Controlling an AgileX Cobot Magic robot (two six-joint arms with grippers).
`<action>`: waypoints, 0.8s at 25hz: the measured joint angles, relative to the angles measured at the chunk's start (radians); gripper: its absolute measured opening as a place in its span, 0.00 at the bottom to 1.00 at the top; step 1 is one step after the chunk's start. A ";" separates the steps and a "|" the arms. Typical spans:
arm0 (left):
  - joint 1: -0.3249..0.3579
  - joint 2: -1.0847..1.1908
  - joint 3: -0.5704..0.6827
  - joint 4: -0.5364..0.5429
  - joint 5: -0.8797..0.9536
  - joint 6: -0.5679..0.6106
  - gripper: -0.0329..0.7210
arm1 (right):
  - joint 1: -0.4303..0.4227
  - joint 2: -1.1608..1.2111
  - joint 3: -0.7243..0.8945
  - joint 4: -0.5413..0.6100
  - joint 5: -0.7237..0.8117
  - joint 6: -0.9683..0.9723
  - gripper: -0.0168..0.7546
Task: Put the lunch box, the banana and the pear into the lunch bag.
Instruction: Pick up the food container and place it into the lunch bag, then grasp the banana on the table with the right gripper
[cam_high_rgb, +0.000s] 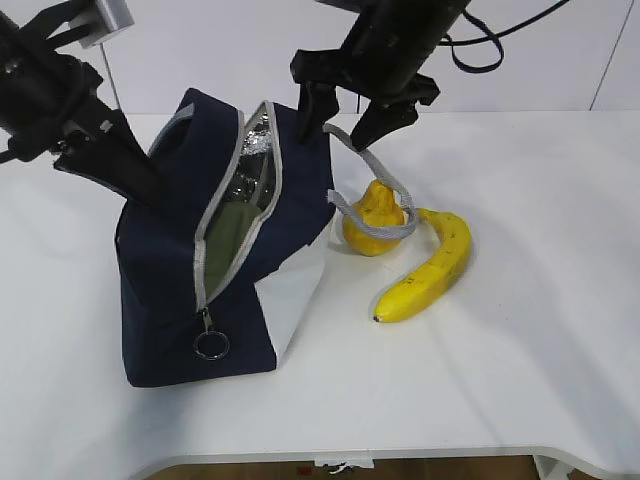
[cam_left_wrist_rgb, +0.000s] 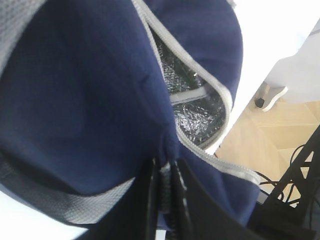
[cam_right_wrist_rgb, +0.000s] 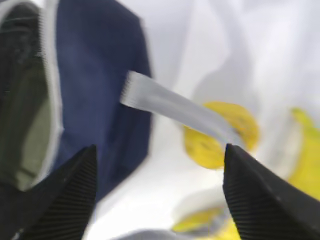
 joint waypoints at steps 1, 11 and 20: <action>0.000 0.000 0.000 0.000 0.000 0.000 0.07 | 0.000 -0.002 -0.005 -0.010 0.000 0.010 0.79; 0.000 0.000 0.000 0.003 0.000 0.000 0.07 | 0.000 -0.128 0.101 -0.243 0.008 0.094 0.78; 0.000 0.000 0.000 0.007 0.002 0.000 0.07 | 0.000 -0.253 0.372 -0.362 0.011 0.215 0.78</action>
